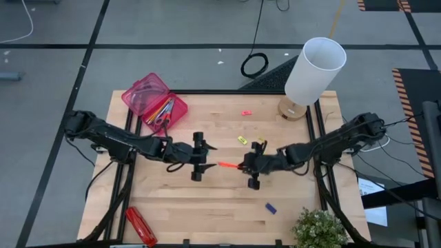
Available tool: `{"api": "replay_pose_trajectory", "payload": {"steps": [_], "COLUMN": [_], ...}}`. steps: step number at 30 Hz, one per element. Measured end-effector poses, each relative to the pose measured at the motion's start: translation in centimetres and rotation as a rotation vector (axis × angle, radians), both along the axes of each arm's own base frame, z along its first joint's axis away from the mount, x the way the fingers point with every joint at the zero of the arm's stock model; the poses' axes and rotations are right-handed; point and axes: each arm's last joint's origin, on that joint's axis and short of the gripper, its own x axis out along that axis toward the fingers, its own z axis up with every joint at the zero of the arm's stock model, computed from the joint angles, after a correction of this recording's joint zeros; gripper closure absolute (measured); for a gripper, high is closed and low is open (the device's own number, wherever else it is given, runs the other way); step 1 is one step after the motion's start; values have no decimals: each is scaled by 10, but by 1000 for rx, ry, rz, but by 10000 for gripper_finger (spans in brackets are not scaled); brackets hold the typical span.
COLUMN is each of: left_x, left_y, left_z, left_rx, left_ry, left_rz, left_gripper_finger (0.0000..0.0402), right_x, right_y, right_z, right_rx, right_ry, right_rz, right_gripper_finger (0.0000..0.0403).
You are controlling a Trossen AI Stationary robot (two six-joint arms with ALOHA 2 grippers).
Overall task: Pack school essentials
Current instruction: Put the orange pen into the pink supply box
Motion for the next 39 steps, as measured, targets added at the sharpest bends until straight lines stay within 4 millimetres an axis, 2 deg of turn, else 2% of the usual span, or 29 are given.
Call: {"api": "replay_pose_trajectory", "payload": {"steps": [5, 8, 11, 15, 28, 31, 39], "left_x": [2, 7, 13, 18, 19, 19, 19], "left_y": [-4, -11, -15, -15, -16, -16, -16], "left_z": [2, -3, -7, -13, -15, -15, -15], "left_rx": [39, 106, 207, 295, 353, 356, 373], "left_ry": [-29, -36, -70, -59, -40, -40, -36], "left_rz": [-29, -79, -51, -28, -51, -52, -69], "left_gripper_finger": [119, 119, 119, 119, 121, 140, 234], "right_x": [4, 4, 4, 4, 4, 4, 6], "right_y": [-21, -31, -39, -39, -36, -36, -36], "right_z": [13, 19, 22, 22, 23, 24, 26], "right_rx": [90, 123, 142, 149, 153, 155, 157], "right_ry": [-54, -74, -87, -88, -97, -106, -130], "right_rz": [42, 72, 79, 86, 96, 96, 102], "right_gripper_finger": [371, 371, 372, 370, 370, 370, 369]}}
